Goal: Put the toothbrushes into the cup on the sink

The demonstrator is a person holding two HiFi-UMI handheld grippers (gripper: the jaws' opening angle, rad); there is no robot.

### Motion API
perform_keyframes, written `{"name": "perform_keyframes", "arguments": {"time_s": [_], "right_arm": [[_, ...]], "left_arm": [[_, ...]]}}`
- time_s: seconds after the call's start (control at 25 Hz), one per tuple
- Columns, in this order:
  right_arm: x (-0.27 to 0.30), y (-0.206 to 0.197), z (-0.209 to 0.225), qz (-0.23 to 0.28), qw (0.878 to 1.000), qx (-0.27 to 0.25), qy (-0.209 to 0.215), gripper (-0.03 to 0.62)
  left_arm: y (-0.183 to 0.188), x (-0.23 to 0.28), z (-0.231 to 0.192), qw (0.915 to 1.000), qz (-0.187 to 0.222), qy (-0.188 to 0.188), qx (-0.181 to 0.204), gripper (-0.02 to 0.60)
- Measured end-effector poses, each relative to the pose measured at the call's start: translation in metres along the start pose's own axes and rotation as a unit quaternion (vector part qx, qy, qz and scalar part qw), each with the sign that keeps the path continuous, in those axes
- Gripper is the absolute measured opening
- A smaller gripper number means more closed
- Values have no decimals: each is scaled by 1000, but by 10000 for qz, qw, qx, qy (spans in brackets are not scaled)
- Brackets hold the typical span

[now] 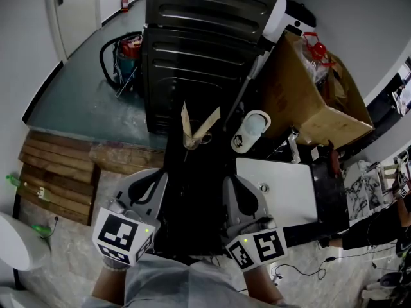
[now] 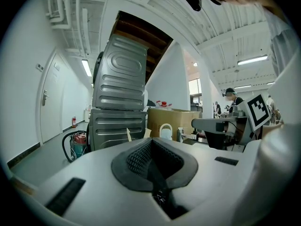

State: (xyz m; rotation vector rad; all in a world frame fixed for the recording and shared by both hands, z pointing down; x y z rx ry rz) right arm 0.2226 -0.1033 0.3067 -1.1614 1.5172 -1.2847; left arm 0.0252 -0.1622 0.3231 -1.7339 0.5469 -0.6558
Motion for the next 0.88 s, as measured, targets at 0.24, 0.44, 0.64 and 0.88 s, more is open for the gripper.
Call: {"name": "perform_keyframes", "arguments": {"time_s": [0.24,0.44,0.64,0.88], "right_arm": [[-1,-1,-1,-31,10000,-7,25,-2],[-3,-1,-2,-62,10000,-11,45,-2],[-6,-2,-1,-71,10000,-4,57,-2],[-9,-3,-3,-102,9999,-23,95,-2]], "left_arm": [[-2,0,4,9999,-58,-81,-17,6],[-2,0,7,9999,-104,-112,-18,6],[-4,-2,8,9999,-109,-92,-63,6],[-6,-4,11,9998,-144,-112,-82,6]]}}
Point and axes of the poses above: the fingertips, and each gripper's own axes: x forward along the fingers, z to its right, y out of its top, the point moved 7 cm from there along -x, backward along the fingers, and after that the axes turned 12 degrees about -x, right-handed, at the moved point
